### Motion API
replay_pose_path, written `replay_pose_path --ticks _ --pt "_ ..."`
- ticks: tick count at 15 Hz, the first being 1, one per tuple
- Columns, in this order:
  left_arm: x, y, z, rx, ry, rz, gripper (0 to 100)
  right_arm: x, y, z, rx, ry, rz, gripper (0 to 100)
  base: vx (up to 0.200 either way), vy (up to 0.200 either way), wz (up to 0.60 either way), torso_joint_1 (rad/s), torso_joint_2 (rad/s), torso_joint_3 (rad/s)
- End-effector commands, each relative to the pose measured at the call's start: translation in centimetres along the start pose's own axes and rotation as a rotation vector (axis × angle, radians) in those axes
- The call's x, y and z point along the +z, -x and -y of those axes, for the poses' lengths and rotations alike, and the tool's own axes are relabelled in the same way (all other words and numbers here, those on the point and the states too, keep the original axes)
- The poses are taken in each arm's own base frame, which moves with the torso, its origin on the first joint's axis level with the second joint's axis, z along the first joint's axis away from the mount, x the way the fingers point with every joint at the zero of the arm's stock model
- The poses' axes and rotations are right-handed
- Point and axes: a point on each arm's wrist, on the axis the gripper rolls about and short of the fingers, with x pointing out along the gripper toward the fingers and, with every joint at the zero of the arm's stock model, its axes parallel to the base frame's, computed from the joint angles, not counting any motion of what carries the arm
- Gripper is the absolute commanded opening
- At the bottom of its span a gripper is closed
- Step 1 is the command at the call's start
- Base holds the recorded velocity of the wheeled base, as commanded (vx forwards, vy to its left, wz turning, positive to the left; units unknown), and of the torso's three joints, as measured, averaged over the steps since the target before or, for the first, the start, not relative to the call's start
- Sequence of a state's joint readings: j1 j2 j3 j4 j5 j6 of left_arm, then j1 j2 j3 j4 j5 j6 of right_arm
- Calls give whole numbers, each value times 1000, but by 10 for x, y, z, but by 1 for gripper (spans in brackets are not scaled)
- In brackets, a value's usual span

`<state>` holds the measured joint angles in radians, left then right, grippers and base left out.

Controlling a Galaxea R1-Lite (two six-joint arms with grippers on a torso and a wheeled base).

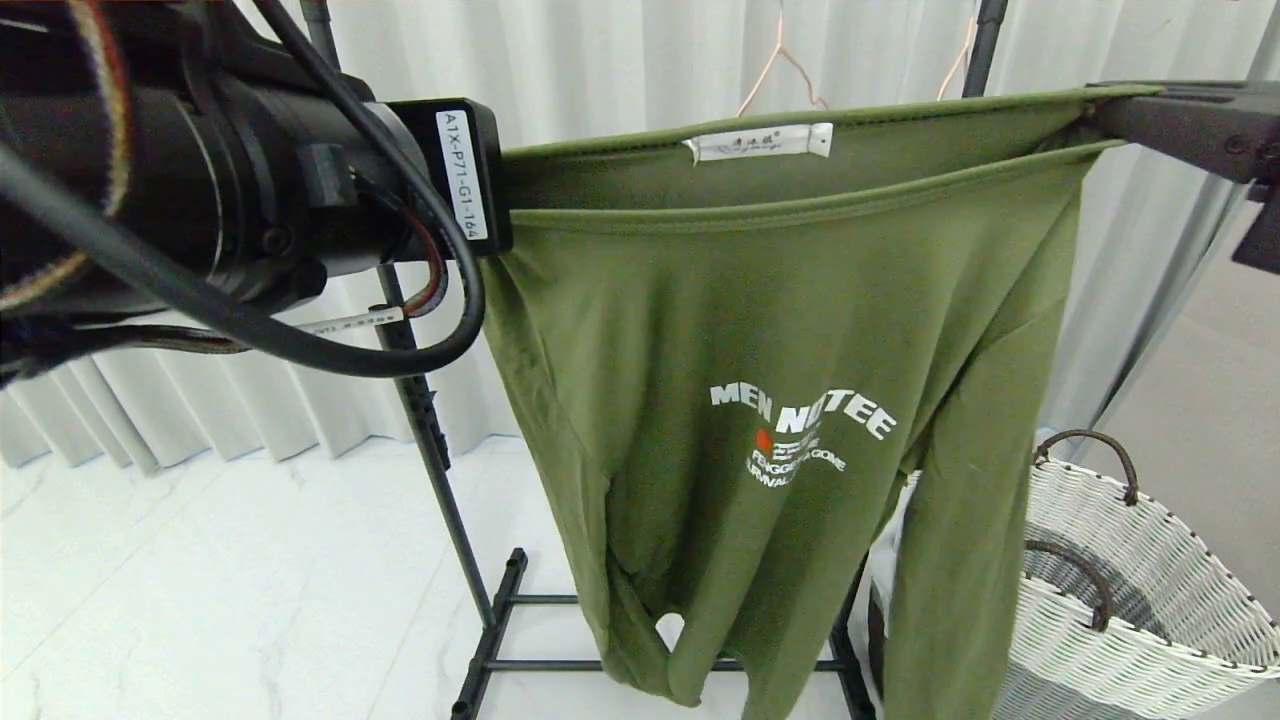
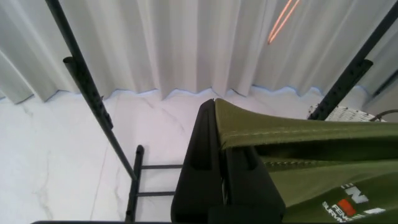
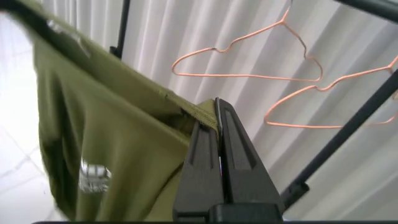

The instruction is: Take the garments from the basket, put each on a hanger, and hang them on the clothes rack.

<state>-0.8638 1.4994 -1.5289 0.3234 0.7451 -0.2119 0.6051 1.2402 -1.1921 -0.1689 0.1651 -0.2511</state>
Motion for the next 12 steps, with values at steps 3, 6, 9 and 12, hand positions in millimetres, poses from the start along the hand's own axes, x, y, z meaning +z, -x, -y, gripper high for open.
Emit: replay_pose_path --ticks 3,6,9,12 --pt "-1 -2 1 4 -1 -1 0 -15 -27 -2 23 -37 -50 0 0 0 0 0 0 0" --pt "0 -2 0 35 2 9 0 -16 -27 -1 8 -37 -58 0 0 0 0 0 0 0" --pt "-2 -3 4 89 -11 14 0 -17 -12 -4 -56 -36 -74 0 0 0 0 0 0 0" --pt "2 -10 11 103 3 36 0 -7 19 -15 -4 -35 -74 0 0 0 0 0 0 0"
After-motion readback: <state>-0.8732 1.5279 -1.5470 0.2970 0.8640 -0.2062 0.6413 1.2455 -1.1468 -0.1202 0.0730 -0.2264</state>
